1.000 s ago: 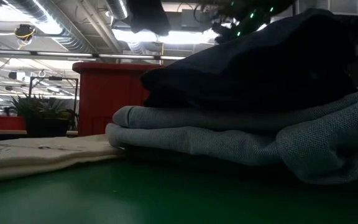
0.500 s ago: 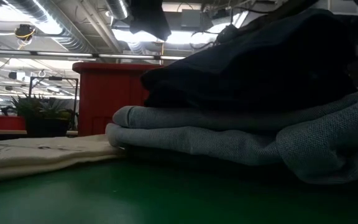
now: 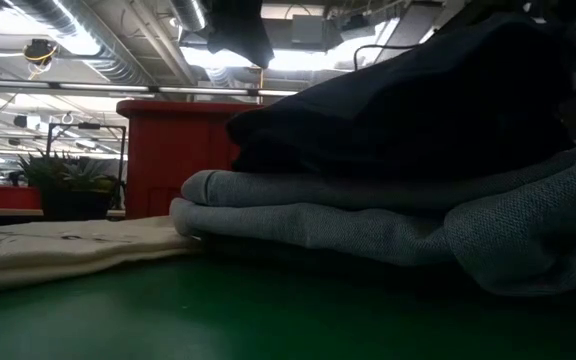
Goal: Fold Laundry from Bin
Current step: Fold the gray short
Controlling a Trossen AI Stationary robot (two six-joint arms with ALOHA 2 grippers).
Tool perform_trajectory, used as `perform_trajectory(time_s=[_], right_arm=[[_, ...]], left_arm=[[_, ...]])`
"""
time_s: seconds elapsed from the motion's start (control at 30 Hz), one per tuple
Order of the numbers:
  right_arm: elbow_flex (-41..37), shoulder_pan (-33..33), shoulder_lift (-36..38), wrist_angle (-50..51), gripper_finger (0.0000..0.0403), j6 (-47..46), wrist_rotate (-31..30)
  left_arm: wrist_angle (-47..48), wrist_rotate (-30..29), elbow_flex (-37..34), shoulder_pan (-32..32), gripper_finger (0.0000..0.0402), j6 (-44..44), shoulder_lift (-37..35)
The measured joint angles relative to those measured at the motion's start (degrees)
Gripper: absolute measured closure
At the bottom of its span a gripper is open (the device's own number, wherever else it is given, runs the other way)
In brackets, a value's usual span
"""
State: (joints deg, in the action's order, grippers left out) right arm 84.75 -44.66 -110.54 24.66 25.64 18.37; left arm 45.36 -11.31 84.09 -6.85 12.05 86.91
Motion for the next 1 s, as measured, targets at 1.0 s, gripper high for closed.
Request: perform_trajectory(time_s=[1.0], right_arm=[[0.02,0.02,-5.82,15.08,0.0221,15.02,0.00]], left_arm=[[0.02,-0.63,-0.04,-0.15,0.0308,-0.59,0.02]])
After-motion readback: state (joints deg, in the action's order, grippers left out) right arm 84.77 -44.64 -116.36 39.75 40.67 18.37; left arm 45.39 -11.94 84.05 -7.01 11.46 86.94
